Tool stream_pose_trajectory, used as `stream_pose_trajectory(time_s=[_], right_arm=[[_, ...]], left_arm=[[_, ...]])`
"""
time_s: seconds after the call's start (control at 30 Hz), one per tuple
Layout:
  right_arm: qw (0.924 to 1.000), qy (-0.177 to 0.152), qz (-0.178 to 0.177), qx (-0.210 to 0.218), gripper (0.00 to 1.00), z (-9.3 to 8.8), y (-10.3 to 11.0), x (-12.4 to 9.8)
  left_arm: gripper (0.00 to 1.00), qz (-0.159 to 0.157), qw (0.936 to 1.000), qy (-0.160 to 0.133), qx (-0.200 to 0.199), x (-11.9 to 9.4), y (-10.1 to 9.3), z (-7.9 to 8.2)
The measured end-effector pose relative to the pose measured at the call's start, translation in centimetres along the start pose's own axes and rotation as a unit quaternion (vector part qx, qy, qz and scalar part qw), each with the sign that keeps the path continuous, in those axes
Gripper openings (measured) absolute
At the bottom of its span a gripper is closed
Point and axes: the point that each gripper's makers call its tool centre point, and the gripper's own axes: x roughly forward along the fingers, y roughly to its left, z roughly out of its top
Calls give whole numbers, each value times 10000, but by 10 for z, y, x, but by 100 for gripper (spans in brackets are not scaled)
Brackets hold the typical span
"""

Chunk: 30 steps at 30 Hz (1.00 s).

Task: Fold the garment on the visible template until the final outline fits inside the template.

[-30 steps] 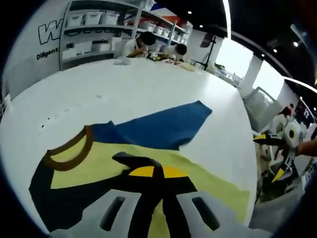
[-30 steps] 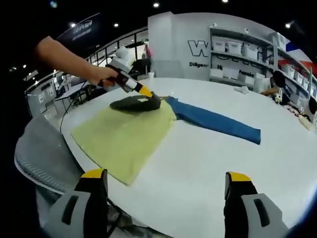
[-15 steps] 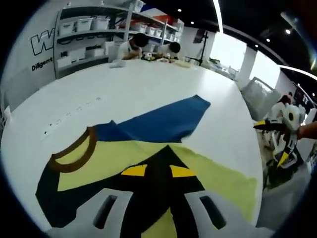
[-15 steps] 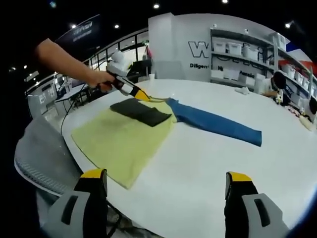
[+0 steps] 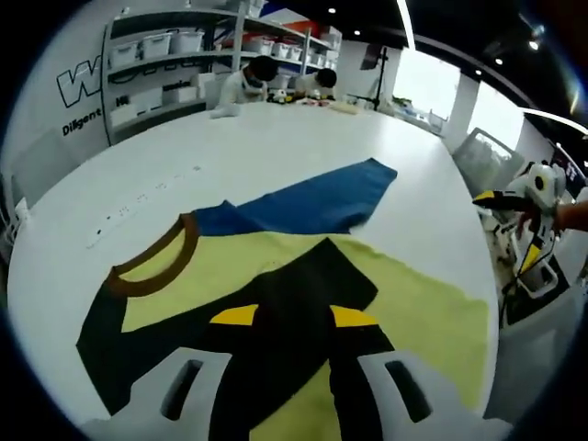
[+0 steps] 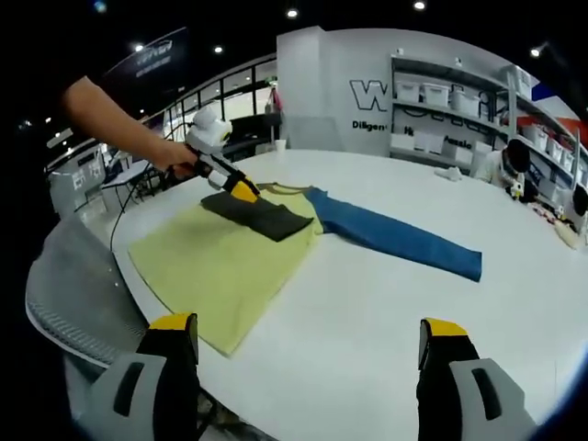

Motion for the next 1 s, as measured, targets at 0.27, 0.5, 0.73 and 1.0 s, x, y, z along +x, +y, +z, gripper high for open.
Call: stream_pose_trajectory(time_s=[0.27, 0.5, 0.73, 1.0], right_arm=[[10000, 38, 3, 27, 99, -3, 1, 0], [9999, 64, -37, 82, 99, -8, 1, -7], [9997, 117, -119, 163, 99, -12, -5, -7], [9999, 91, -70, 97, 99, -2, -9, 3]], left_arm=[[33, -285, 9994, 118, 174, 15, -18, -6], [41, -158, 9995, 188, -177, 33, -11, -11], [43, -260, 9994, 165, -130, 36, -17, -11], [45, -236, 9996, 8, 138, 14, -15, -9]])
